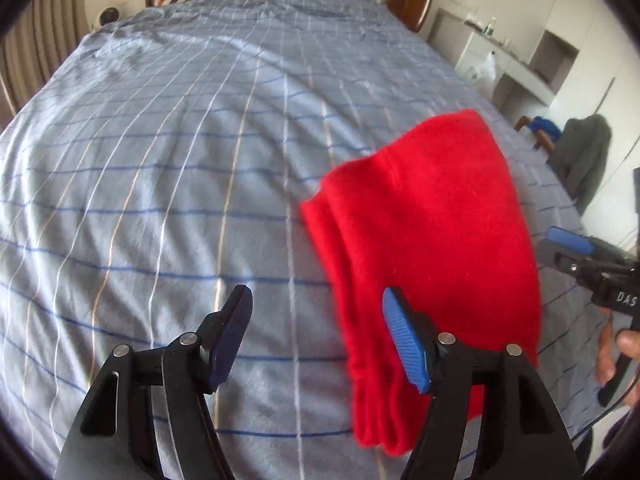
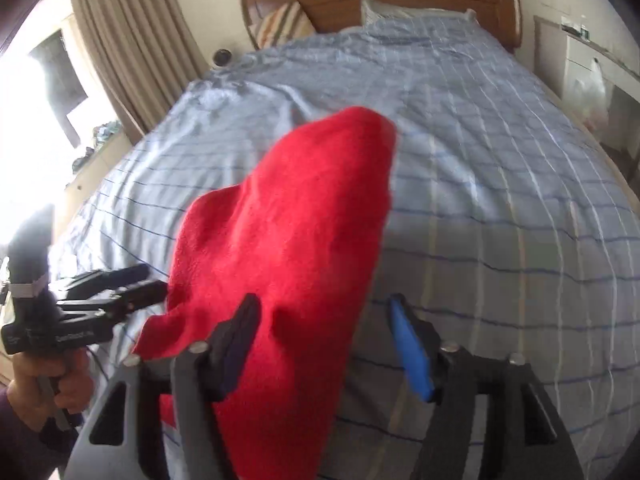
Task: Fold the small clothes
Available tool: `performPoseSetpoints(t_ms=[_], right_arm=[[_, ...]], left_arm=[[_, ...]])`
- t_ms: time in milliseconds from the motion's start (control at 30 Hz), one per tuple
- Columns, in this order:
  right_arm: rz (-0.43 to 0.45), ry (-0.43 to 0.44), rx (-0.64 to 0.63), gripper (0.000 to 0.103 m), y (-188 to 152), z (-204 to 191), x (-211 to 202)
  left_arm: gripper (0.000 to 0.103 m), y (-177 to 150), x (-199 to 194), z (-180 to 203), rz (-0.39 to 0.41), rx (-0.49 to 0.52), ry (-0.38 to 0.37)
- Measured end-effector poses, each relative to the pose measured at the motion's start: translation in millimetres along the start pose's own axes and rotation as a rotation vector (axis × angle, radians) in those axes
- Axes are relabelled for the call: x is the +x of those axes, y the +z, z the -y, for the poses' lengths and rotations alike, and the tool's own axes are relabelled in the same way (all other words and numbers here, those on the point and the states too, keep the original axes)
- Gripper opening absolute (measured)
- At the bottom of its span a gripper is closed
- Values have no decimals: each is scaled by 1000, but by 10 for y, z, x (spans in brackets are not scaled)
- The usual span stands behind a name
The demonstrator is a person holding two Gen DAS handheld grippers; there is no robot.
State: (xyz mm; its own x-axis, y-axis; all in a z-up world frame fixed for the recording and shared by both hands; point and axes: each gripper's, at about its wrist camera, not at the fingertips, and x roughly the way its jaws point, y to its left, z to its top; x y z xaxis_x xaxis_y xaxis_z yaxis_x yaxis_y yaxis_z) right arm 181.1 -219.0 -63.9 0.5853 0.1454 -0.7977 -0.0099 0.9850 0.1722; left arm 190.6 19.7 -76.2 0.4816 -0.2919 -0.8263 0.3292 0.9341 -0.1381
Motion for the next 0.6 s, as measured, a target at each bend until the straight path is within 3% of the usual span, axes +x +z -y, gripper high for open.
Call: performPoseSetpoints(t_ms=[100,167,200,267,367,600], right_arm=[[-49,-111,33,77,-496,311,-50],[-36,-139,39,83,-762,313,-238],[-22,-140,36,87,-858,260,-356],[16,-137,34,90,-972,83,-618],[79,-159,18,99,-1005,-265,-1008],[183,-195,-20,103,-1026,-852,-1621]], left_arm=[[76,-375,-209,51,55,57,108],[97,-523,-480,182,123,105,181],[101,-570,-636,253,160,118,212],[103,-621,-943,371,222,113,231],[103,-636,-1289,475,235,72,278],[103,-858,-1759,504,202,11,295]])
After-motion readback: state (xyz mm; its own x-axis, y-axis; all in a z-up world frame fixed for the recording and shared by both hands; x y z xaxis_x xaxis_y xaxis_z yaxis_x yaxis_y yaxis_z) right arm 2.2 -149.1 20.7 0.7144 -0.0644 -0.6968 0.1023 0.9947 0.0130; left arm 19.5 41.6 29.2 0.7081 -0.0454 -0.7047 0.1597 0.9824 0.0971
